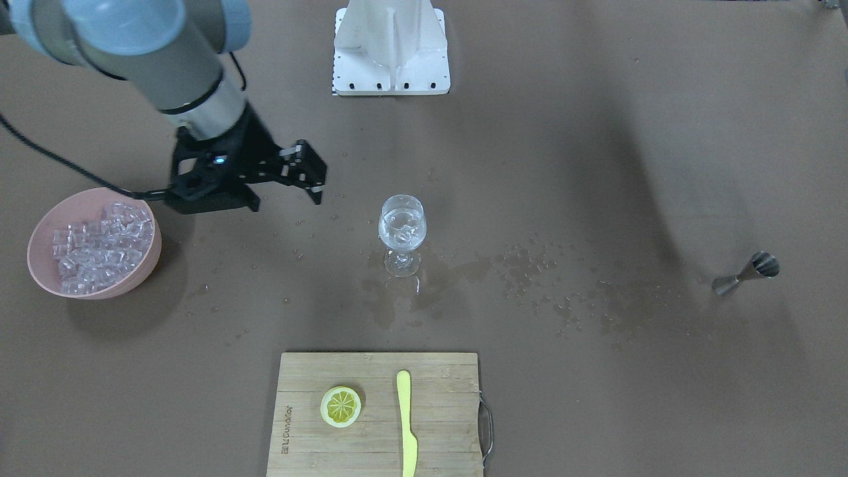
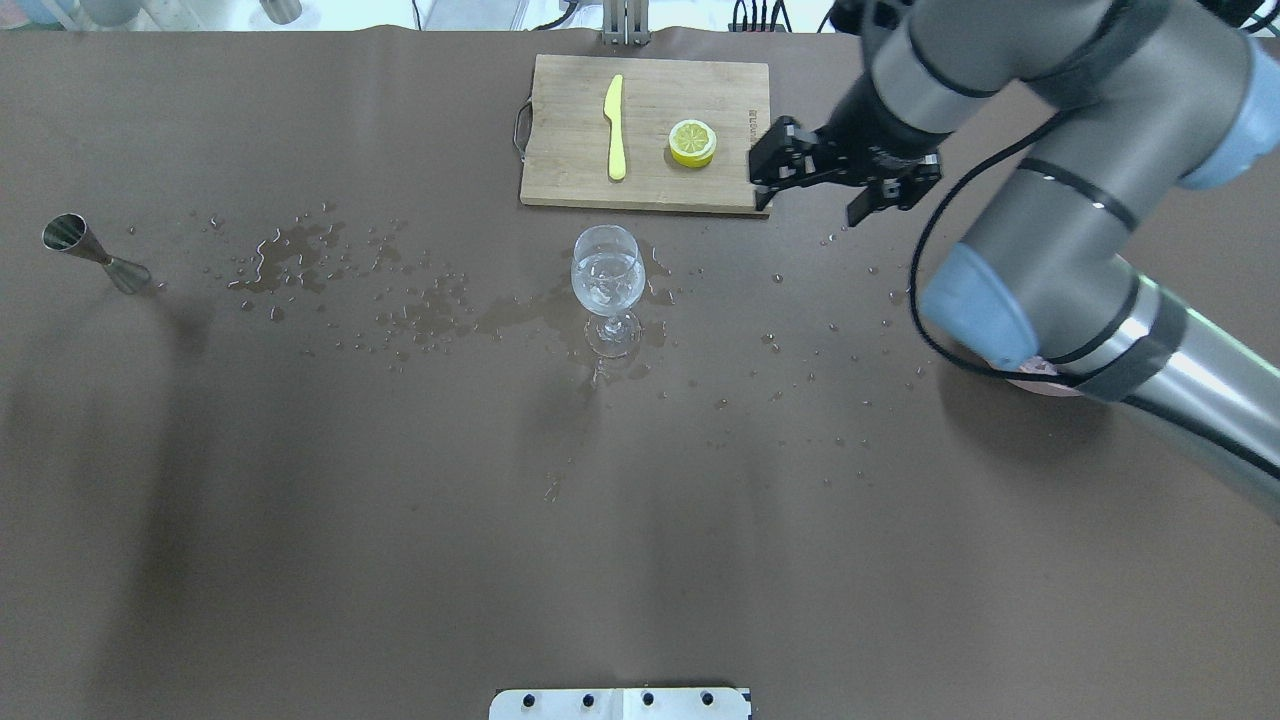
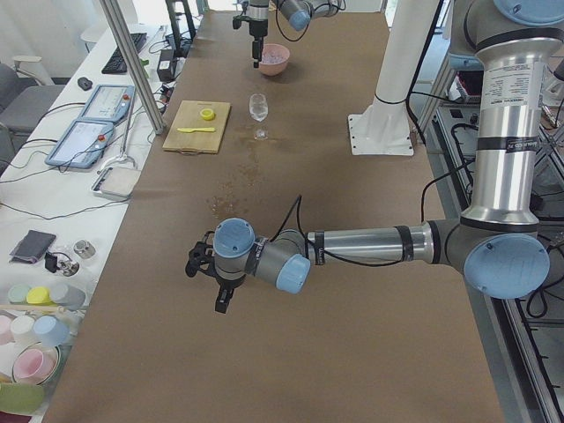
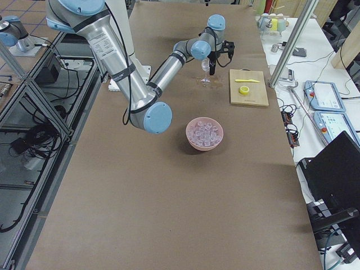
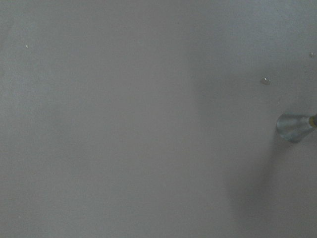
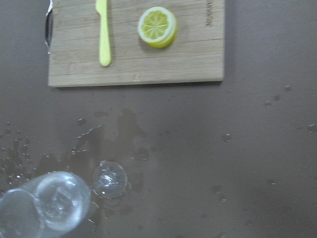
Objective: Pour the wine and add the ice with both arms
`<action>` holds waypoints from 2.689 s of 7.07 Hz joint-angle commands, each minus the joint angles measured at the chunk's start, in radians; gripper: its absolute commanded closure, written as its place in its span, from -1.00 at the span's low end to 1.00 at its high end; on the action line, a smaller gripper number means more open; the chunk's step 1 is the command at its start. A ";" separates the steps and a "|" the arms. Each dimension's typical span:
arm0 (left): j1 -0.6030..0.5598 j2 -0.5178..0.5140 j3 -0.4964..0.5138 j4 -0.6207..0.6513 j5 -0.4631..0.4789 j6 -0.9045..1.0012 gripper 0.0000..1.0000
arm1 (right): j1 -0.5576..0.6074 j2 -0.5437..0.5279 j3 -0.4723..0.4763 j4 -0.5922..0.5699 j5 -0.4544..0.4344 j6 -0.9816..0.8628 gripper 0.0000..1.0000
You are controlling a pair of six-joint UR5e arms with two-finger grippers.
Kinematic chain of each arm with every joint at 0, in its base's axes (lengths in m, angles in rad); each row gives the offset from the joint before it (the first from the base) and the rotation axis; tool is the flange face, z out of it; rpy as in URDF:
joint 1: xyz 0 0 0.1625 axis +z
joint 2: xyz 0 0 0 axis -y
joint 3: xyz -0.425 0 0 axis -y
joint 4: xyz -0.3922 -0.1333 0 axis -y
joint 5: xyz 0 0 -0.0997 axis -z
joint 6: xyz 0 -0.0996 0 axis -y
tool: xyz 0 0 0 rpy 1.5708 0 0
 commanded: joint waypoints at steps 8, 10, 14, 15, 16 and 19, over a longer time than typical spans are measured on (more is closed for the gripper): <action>0.009 0.065 -0.020 -0.124 -0.002 -0.092 -0.97 | 0.507 -0.482 -0.180 -0.004 0.103 -1.196 -1.00; 0.009 0.067 -0.032 -0.124 -0.003 -0.088 -0.97 | 0.509 -0.461 -0.217 0.001 0.111 -1.196 -1.00; 0.007 0.091 -0.075 -0.127 -0.003 -0.088 -0.97 | 0.518 -0.461 -0.220 -0.007 0.115 -1.305 -1.00; 0.006 0.105 -0.079 -0.146 -0.005 -0.086 -0.96 | 0.518 -0.461 -0.227 -0.007 0.117 -1.286 -1.00; 0.007 0.114 -0.079 -0.161 -0.047 -0.088 -0.97 | 0.521 -0.467 -0.234 -0.002 0.128 -1.266 -1.00; 0.003 0.137 -0.101 -0.159 -0.083 -0.086 -0.97 | 0.524 -0.476 -0.217 0.007 0.128 -1.267 -1.00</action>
